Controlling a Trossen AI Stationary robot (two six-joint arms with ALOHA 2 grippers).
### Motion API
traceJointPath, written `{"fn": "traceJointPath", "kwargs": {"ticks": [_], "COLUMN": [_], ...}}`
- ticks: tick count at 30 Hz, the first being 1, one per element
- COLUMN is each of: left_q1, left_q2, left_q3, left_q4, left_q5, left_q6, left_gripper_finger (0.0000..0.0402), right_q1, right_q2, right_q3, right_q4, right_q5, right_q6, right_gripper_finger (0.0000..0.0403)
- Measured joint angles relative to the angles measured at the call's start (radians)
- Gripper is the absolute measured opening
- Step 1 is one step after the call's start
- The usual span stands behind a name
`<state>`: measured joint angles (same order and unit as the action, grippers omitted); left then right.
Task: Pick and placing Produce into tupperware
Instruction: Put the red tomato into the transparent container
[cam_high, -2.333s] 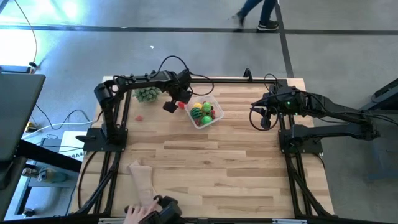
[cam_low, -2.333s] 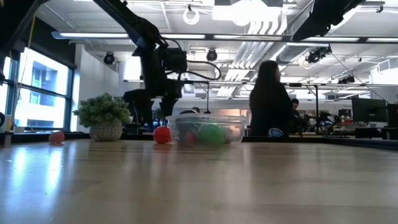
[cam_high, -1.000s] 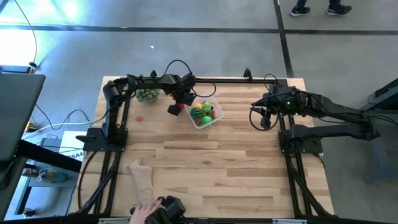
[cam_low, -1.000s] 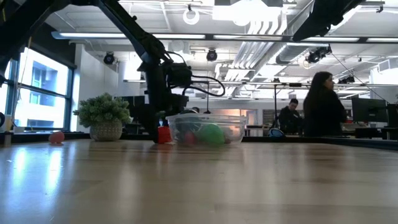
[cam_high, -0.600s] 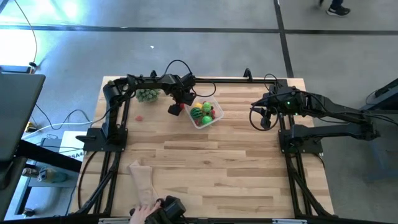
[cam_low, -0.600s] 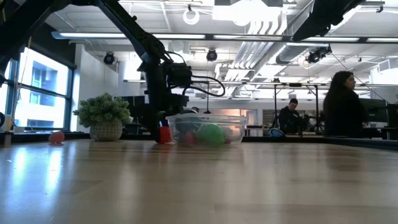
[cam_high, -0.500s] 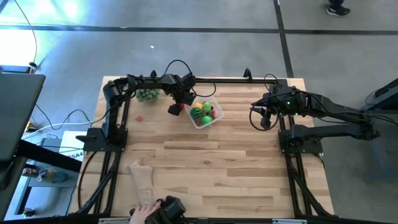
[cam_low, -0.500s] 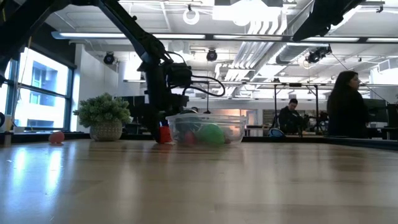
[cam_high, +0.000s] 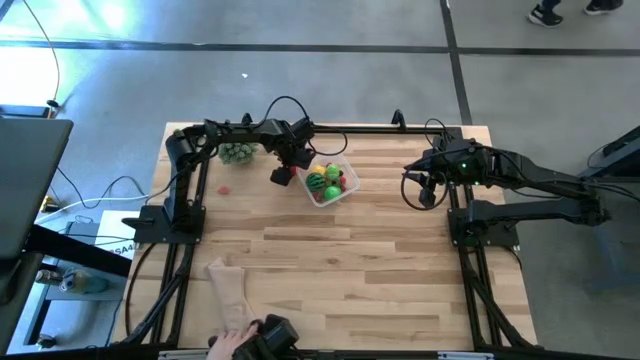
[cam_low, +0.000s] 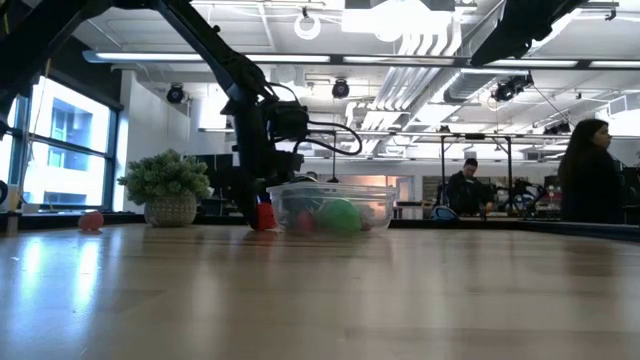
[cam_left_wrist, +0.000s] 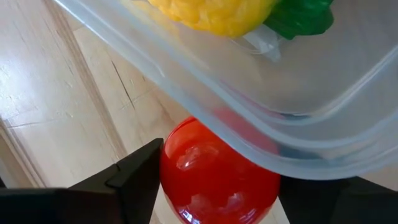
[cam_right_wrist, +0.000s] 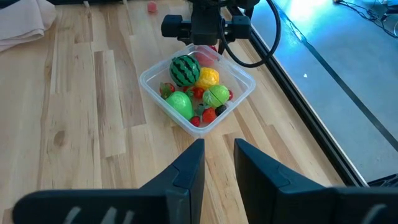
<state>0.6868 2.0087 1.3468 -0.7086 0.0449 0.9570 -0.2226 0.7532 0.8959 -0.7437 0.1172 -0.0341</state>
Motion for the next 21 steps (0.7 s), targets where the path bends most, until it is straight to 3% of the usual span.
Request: {"fn": "traceJointPath", "kwargs": {"ticks": [6, 14, 21], "left_q1": [0.000, -0.001, 0.000], "left_q2": [0.000, 0.000, 0.000], "left_q3": [0.000, 0.000, 0.000], "left_q4": [0.002, -0.004, -0.019], "left_q5": [-0.007, -0.012, -0.012], "left_q6": [-0.081, -0.211, -0.366], "left_gripper_finger": [0.0246, 0.0268, 0.0244], "right_q1": [0.000, 0.000, 0.000], "right_q2": [0.000, 0.000, 0.000], "right_q3": [0.000, 0.000, 0.000], "right_q4": [0.000, 0.000, 0.000], "right_q5": [0.000, 0.000, 0.000], "right_q6": [0.000, 0.000, 0.000], "right_gripper_finger": [0.0076, 0.0076, 0.0076]}}
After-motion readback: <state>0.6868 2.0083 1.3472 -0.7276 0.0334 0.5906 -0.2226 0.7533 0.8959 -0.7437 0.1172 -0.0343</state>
